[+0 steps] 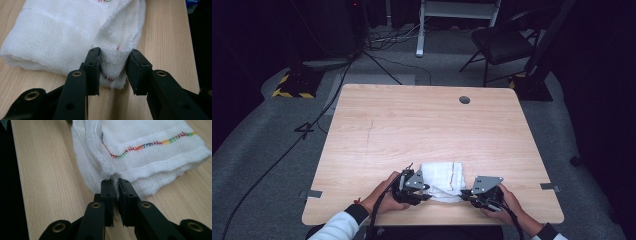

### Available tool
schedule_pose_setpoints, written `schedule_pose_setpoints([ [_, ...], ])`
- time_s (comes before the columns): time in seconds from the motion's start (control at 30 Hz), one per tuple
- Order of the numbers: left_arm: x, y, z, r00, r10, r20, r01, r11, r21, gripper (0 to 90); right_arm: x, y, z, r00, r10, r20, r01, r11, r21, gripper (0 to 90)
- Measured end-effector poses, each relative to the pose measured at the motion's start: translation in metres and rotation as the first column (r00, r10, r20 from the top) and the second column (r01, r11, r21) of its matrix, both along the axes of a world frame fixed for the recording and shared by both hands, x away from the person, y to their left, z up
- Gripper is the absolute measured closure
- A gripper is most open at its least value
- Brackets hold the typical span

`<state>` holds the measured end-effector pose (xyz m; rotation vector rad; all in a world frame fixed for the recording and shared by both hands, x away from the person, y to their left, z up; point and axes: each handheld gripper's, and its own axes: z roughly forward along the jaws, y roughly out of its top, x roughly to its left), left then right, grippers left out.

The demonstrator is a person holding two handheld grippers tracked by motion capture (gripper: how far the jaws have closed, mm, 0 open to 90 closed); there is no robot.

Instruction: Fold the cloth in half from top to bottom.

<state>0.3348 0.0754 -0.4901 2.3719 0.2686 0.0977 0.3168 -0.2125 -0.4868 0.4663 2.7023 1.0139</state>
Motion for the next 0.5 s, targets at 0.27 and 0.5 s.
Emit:
schedule_pose_setpoints([
  [0.27, 0.006, -0.007, -0.004, 0.9948, 0.048, 0.09, -0.049, 0.9988, 0.002, 64.3, 0.008, -0.002, -0.003, 0.998, -0.05, 0.037, 0.05, 0.999, 0.009, 83.1],
  [0.5, 0.032, -0.015, -0.006, 0.9911, 0.074, 0.111, -0.074, 0.9973, -0.006, 63.9, 0.029, -0.007, -0.003, 0.9938, -0.107, 0.027, 0.107, 0.994, 0.015, 83.5],
])
